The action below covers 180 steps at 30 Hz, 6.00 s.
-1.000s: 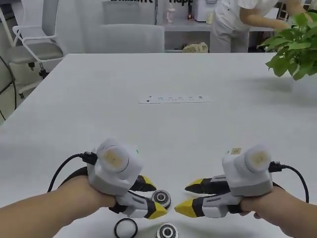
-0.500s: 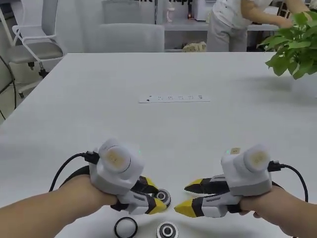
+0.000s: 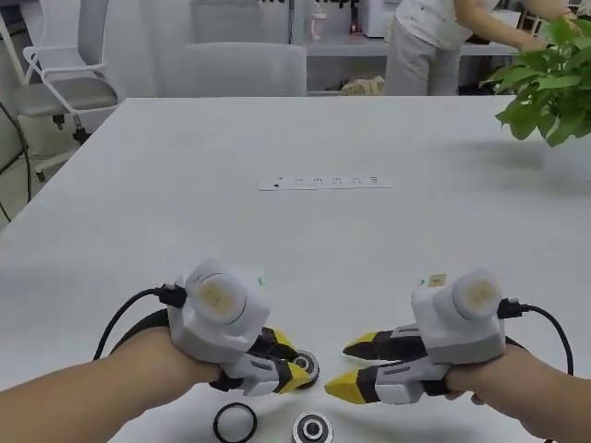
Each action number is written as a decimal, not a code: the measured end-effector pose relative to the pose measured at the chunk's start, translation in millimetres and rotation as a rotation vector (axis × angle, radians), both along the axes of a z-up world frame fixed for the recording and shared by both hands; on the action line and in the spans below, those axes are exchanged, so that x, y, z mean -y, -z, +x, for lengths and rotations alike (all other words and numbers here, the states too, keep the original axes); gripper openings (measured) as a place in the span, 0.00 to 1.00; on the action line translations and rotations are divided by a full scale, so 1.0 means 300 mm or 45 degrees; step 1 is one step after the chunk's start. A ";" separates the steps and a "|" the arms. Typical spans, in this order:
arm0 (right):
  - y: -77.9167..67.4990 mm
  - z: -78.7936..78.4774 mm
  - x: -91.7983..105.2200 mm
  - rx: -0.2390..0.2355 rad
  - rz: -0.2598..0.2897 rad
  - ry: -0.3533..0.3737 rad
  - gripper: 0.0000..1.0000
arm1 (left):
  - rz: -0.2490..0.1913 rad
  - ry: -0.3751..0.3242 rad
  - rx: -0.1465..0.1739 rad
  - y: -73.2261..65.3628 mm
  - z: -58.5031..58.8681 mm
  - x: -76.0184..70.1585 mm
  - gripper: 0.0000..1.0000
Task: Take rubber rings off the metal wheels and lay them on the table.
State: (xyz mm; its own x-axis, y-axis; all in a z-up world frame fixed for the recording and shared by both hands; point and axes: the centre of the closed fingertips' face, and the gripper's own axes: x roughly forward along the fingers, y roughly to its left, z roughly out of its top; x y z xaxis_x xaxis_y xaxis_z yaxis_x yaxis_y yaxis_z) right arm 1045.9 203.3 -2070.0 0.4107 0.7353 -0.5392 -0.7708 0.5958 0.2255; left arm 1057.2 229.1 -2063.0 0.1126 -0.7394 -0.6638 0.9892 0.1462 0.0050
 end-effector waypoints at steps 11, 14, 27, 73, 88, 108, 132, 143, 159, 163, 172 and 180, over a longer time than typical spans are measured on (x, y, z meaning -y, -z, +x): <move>-0.002 0.004 -0.007 0.002 -0.006 -0.007 0.38 | -0.001 -0.016 0.015 0.000 0.009 -0.003 0.07; -0.001 0.001 -0.014 0.002 -0.010 -0.016 0.37 | -0.009 -0.023 0.021 0.002 0.007 -0.004 0.07; -0.004 0.019 -0.064 0.012 -0.023 -0.066 0.36 | 0.002 -0.032 0.032 0.000 0.004 -0.003 0.07; 0.028 0.011 -0.085 0.070 -0.129 -0.161 0.15 | 0.012 -0.053 0.029 0.001 0.012 -0.003 0.07; 0.031 0.035 -0.125 0.115 -0.138 -0.128 0.25 | 0.010 -0.064 0.029 0.002 0.010 -0.004 0.07; 0.025 0.014 -0.098 0.085 -0.130 -0.137 0.19 | 0.011 -0.085 0.026 0.003 0.009 -0.004 0.07; 0.036 0.009 -0.073 0.056 -0.149 -0.121 0.02 | 0.016 -0.089 0.021 0.004 0.014 -0.005 0.07; 0.037 0.014 -0.066 0.001 -0.118 -0.073 0.00 | 0.019 -0.102 0.022 0.004 0.015 -0.005 0.07; 0.030 0.013 -0.061 -0.034 -0.082 -0.054 0.00 | 0.017 -0.111 0.026 0.003 0.014 -0.004 0.07; 0.027 0.012 -0.059 -0.041 -0.075 -0.051 0.00 | 0.017 -0.111 0.029 0.002 0.013 -0.004 0.07; 0.020 0.014 -0.052 -0.070 -0.037 -0.027 0.00 | 0.013 -0.115 0.030 0.002 0.015 -0.005 0.07; 0.014 0.037 -0.039 -0.142 0.063 0.085 0.00 | 0.019 -0.119 0.032 0.002 0.014 -0.005 0.07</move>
State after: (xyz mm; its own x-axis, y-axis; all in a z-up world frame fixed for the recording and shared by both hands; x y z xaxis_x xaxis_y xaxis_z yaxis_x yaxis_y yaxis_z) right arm 1056.9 215.0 -2074.1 0.3991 0.7351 -0.5481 -0.6984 0.6310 0.3377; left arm 1061.4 230.5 -2063.6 0.1970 -0.7152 -0.6706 0.9709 0.2373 0.0322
